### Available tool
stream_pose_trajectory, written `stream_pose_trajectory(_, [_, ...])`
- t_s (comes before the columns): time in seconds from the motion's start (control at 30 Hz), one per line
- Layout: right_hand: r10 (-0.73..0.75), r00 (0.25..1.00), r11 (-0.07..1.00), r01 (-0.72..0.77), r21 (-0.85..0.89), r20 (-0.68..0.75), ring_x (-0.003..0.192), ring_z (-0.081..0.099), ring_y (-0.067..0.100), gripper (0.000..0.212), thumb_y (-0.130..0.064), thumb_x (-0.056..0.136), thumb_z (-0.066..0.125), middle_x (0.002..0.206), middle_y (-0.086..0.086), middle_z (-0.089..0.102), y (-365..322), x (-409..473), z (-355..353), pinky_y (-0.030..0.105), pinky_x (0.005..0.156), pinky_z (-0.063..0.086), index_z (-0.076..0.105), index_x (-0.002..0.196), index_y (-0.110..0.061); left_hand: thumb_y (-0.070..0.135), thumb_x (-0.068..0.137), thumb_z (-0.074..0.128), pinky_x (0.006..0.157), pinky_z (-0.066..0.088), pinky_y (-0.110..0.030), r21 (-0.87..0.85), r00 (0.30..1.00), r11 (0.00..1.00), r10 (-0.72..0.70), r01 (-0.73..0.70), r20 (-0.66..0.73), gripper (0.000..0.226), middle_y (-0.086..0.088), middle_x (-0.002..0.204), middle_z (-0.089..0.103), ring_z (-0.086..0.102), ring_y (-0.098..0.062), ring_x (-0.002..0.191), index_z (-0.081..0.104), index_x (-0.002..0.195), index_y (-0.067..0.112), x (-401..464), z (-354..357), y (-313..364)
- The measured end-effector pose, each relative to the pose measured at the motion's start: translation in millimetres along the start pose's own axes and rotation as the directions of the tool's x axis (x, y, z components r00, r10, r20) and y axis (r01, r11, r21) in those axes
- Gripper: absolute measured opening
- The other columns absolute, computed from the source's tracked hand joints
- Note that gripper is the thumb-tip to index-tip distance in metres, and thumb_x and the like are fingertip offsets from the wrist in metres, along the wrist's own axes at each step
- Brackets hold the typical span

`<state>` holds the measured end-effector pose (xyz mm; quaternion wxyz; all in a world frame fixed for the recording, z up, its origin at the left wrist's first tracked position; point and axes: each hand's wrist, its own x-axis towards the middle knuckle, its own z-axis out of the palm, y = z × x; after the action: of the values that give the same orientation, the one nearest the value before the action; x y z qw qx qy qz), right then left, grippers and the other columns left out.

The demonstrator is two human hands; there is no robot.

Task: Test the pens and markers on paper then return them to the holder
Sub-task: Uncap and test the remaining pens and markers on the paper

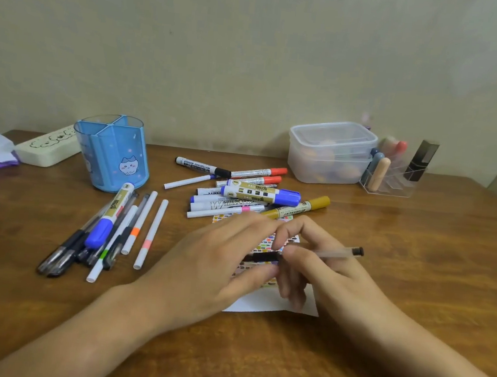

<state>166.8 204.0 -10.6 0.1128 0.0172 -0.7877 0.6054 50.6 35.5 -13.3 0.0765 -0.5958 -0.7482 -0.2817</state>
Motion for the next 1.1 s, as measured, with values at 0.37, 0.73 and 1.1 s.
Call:
stream_pose_trajectory(0.37, [0.12,0.99,0.991,-0.115,0.065,-0.08,0.06,0.063,0.025,0.024,-0.031,0.103,0.054,0.074,0.013,0.071,-7,4,-1,0.036,0.062,0.047,0.059,0.091,-0.011,0.034,0.103,0.033,0.069,0.038,-0.027,-0.018,0.999,1.0,-0.019,0.02,0.046,0.02,0.014,0.09,0.045,0.047,-0.01,0.083,0.051,0.1,0.025,0,-2,8])
stream_pose_trajectory(0.73, [0.125,0.99,0.992,-0.125,-0.013,0.064,0.069,0.067,0.021,0.039,-0.031,0.098,0.041,0.081,0.012,0.075,-4,4,-6,0.028,0.064,0.052,0.064,0.089,0.0,0.06,0.1,0.023,0.053,0.036,-0.025,0.075,0.997,0.997,-0.007,0.001,0.076,0.037,0.012,0.07,0.053,0.05,-0.011,0.066,0.052,0.097,0.037,4,-4,-5])
stream_pose_trajectory(1.1, [0.177,0.984,0.983,-0.178,-0.036,-0.029,0.067,0.072,0.022,0.02,-0.02,0.096,0.063,0.076,0.013,0.075,-14,10,-41,0.027,0.06,0.058,0.075,0.084,-0.01,0.084,0.078,0.039,0.084,0.04,-0.02,0.162,0.921,0.966,-0.243,0.201,0.306,0.065,0.03,0.124,0.053,0.045,0.008,0.101,0.036,0.137,0.057,0,-16,-19])
